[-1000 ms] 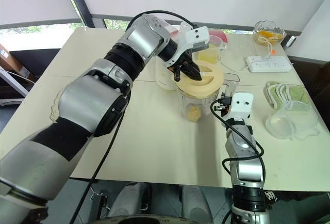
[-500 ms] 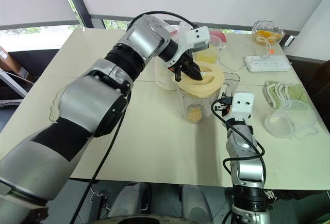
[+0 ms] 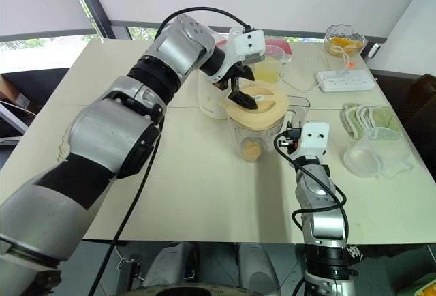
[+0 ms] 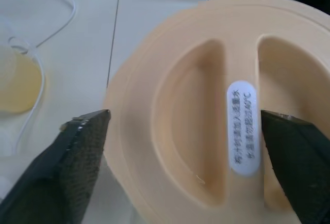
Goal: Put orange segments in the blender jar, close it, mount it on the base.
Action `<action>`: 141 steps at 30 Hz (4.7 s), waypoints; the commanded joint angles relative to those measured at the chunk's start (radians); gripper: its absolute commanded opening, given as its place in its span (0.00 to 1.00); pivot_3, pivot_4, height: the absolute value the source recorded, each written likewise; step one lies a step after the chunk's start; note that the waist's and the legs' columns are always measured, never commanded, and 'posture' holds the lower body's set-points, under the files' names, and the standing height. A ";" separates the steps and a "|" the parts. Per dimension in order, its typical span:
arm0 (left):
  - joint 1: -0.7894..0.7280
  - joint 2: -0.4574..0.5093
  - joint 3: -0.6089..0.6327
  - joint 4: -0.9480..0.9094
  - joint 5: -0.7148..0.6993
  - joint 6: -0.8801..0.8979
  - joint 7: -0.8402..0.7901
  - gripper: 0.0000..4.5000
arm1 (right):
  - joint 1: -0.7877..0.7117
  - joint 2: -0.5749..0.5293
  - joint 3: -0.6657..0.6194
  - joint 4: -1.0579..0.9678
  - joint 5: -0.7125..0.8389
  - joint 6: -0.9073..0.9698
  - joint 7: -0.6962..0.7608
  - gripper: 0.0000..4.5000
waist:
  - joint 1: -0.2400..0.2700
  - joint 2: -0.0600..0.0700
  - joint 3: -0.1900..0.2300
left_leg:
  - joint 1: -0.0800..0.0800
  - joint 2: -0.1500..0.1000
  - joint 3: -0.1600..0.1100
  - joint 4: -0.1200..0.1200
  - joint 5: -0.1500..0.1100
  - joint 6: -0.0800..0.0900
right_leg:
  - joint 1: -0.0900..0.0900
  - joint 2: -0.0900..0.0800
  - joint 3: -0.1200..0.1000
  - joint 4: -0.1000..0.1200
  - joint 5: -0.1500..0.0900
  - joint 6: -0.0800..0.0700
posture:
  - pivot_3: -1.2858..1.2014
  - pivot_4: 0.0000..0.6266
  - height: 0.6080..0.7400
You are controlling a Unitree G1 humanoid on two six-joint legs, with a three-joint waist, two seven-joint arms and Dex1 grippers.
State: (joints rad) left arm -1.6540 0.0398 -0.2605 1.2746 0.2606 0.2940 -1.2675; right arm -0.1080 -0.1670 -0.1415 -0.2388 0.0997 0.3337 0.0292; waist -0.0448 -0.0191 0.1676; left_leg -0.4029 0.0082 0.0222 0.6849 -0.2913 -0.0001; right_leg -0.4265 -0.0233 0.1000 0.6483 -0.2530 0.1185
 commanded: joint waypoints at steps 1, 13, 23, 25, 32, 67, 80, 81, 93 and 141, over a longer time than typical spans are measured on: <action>0.009 0.015 -0.010 0.016 0.012 0.011 0.006 0.99 | -0.019 0.003 -0.007 -0.074 0.006 -0.055 0.005 0.19 | 0.000 0.000 0.000 | 0.000 0.000 0.000 0.000 0.000 0.000 | 0.000 0.000 0.000 0.000 0.000 0.000 | 0.52 0.24 1.00; -0.067 0.050 0.112 0.015 -0.089 0.050 0.062 0.99 | -0.023 0.002 -0.004 -0.064 0.007 -0.056 0.011 0.19 | 0.000 0.000 0.000 | -0.003 0.000 0.000 0.000 0.000 0.000 | -0.003 0.000 0.000 0.000 0.000 0.000 | 0.52 0.24 1.00; -0.108 0.130 0.223 -0.012 -0.190 0.092 0.077 0.99 | -0.036 -0.004 -0.007 -0.051 0.008 -0.057 0.025 0.19 | 0.000 0.000 0.001 | -0.005 0.000 0.000 -0.001 0.000 0.000 | -0.006 0.000 0.000 0.001 0.000 0.000 | 0.52 0.24 1.00; -0.098 0.150 0.244 -0.021 -0.209 0.114 0.084 0.99 | -0.043 -0.008 -0.010 -0.053 0.010 -0.057 0.028 0.19 | -0.001 0.000 0.001 | -0.005 0.000 0.000 -0.001 0.000 0.000 | -0.006 0.000 0.000 0.001 0.000 0.000 | 0.52 0.24 1.00; 0.079 0.268 0.326 -0.126 -0.290 0.126 0.158 0.99 | -0.060 -0.008 -0.049 -0.073 0.037 -0.077 0.030 0.19 | -0.003 0.001 0.001 | -0.004 0.001 -0.001 -0.001 0.000 0.000 | -0.006 -0.001 0.000 0.003 0.000 0.000 | 0.52 0.24 1.00; 1.346 0.124 0.299 -1.431 -0.507 0.011 0.650 0.99 | -0.916 -0.294 -0.109 0.429 0.116 0.125 0.106 0.19 | -0.002 0.003 0.000 | -0.004 0.005 0.000 -0.003 0.004 -0.006 | -0.008 -0.006 -0.001 0.005 0.002 -0.002 | 0.52 0.24 1.00; 1.553 0.138 0.260 -1.684 -0.534 0.045 0.779 0.99 | -1.061 -0.148 -0.038 0.638 0.103 0.036 0.107 0.19 | -0.001 0.003 0.000 | -0.004 0.005 0.000 -0.002 0.004 -0.006 | -0.008 -0.006 -0.001 0.004 0.003 -0.002 | 0.52 0.24 1.00; 1.554 0.139 0.257 -1.687 -0.534 0.046 0.786 0.99 | -1.069 -0.140 -0.036 0.652 0.101 0.030 0.105 0.19 | -0.002 0.003 0.000 | -0.004 0.005 0.001 -0.002 0.004 -0.006 | -0.008 -0.006 -0.001 0.004 0.003 -0.002 | 0.52 0.24 1.00; 1.578 0.183 0.252 -1.742 -0.541 0.062 0.826 0.99 | -1.155 -0.054 -0.043 0.927 0.053 -0.079 -0.039 0.19 | -0.010 0.003 0.000 | -0.004 0.005 0.000 -0.003 0.003 -0.006 | -0.008 -0.006 -0.002 0.003 0.003 -0.002 | 0.52 0.24 1.00; 1.602 0.222 0.231 -1.776 -0.547 0.077 0.865 0.99 | -1.157 -0.009 -0.025 1.124 0.021 -0.179 0.005 0.19 | -0.025 0.004 0.002 | -0.006 0.006 0.000 -0.005 0.003 -0.006 | -0.008 -0.007 -0.002 -0.001 0.002 -0.002 | 0.52 0.24 1.00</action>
State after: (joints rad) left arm -0.0451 0.2551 -0.0250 -0.4753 -0.2732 0.3681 -0.3988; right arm -1.2570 -0.1753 -0.1523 0.9275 0.1051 0.1652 0.0305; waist -0.0699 -0.0154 0.1691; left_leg -0.4085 0.0137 0.0219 0.6798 -0.2879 -0.0065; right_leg -0.4347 -0.0305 0.0976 0.6471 -0.2506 0.1163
